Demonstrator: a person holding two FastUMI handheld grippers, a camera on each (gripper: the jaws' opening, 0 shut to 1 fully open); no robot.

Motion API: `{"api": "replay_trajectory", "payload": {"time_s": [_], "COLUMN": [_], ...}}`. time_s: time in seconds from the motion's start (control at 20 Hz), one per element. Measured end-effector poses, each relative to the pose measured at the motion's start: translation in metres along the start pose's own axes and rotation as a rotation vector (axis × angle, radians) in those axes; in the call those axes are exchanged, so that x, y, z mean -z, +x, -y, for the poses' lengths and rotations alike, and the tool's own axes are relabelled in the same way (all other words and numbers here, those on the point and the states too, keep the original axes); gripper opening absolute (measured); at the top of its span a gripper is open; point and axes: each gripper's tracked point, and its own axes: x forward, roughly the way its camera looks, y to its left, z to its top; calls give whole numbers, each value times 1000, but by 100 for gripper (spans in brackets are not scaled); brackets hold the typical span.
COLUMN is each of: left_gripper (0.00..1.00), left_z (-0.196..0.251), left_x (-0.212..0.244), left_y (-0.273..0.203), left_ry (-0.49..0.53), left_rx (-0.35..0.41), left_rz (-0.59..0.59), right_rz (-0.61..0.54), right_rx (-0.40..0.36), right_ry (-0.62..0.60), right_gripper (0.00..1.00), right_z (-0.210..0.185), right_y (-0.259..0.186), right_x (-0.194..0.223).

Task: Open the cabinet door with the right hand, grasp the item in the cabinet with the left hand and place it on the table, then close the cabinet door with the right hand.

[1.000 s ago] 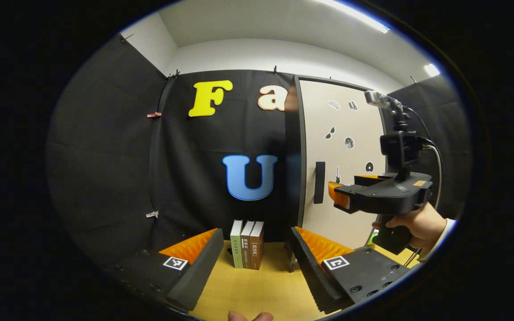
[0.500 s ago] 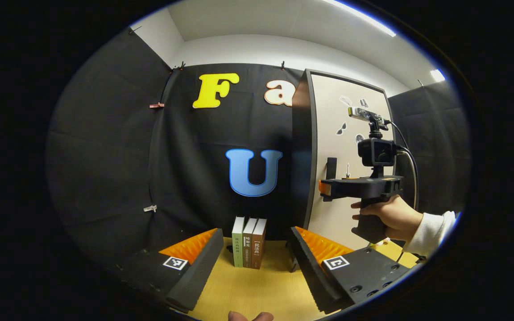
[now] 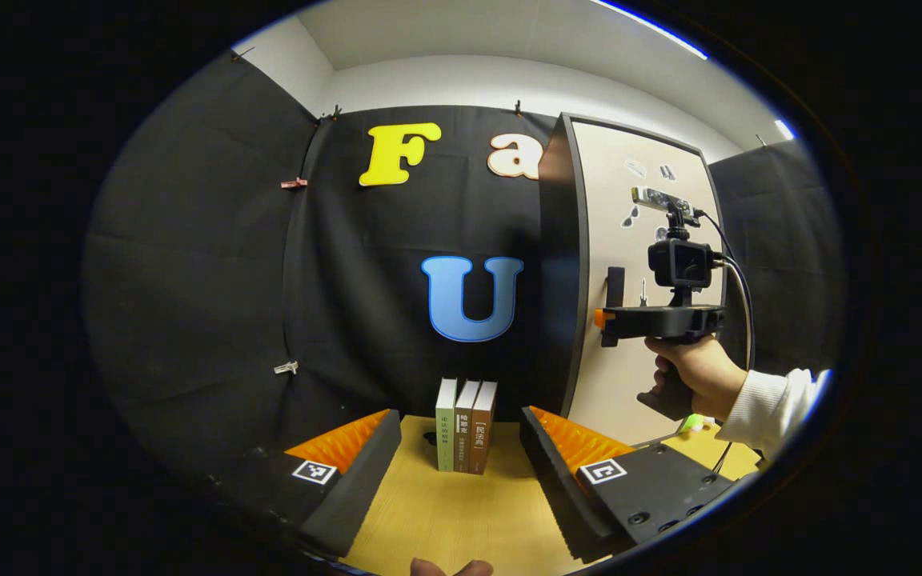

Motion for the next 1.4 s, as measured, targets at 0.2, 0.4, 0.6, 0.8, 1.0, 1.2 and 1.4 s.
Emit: {"api": "replay_trajectory", "payload": {"time_s": [0.2, 0.4, 0.6, 0.8, 1.0, 1.2, 1.4], "left_gripper": [95, 92, 94, 94, 95, 95, 94], "left_z": [4, 16, 30, 47, 62, 78, 93], "left_x": [-5, -8, -6, -6, -8, -11, -17], "left_y": [-4, -14, -23, -32, -37, -38, -38], "left_ry": [8, 16, 12, 12, 7, -2, 3], "left_rx": [3, 3, 11, 30, 44, 60, 76], "left_rz": [11, 20, 13, 17, 26, 34, 43], "right_rz": [-15, -27, -36, -47, -56, -67, -78], "right_rx": [-40, -91, -141, -174, -192, -205, -186], "right_ry": [4, 16, 24, 23, 36, 45, 48], "right_gripper": [22, 22, 22, 22, 22, 22, 22], "right_z": [-1, 0, 16, 25, 39, 55, 74], "right_y": [-9, -43, -80, -98, -116, -133, -150], "right_x": [1, 0, 1, 3, 2, 1, 0]}}
